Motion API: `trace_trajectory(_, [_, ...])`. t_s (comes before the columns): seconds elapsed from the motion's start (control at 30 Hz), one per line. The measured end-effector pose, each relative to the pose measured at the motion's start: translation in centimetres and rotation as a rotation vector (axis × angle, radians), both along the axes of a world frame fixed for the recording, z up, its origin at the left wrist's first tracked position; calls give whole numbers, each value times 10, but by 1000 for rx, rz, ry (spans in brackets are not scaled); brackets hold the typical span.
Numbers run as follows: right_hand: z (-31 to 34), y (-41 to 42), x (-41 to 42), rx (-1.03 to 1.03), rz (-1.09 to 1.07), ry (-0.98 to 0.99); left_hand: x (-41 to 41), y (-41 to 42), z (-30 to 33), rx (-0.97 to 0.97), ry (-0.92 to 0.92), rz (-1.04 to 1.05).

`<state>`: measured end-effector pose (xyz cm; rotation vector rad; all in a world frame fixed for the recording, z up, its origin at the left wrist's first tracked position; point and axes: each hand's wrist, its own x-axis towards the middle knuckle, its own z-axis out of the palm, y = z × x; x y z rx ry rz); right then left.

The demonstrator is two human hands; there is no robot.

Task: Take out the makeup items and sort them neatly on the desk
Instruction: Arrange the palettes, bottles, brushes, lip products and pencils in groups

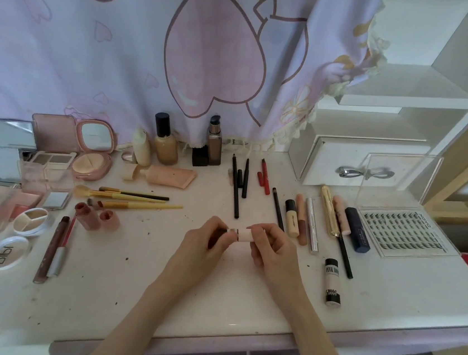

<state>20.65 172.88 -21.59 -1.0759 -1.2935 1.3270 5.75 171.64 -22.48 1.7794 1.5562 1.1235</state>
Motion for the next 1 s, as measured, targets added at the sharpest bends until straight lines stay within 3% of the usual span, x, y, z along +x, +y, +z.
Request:
trace_trajectory(0.2, [0, 1, 2, -2, -31, 43, -2, 2, -3, -11, -107, -43])
trace_trajectory(0.4, [-2, 2, 1, 16, -15, 9, -2, 2, -2, -48, -35, -10])
trace_trajectory(0.63, [-3, 0, 2, 46, 47, 11, 1, 4, 3, -55, -170, 179])
trace_trajectory(0.9, [-3, 1, 5, -29, 16, 83, -10, 1, 9, 12, -290, 41])
trace_trajectory(1.0, [-3, 0, 3, 19, 64, -35, -16, 0, 8, -7, -461, 97])
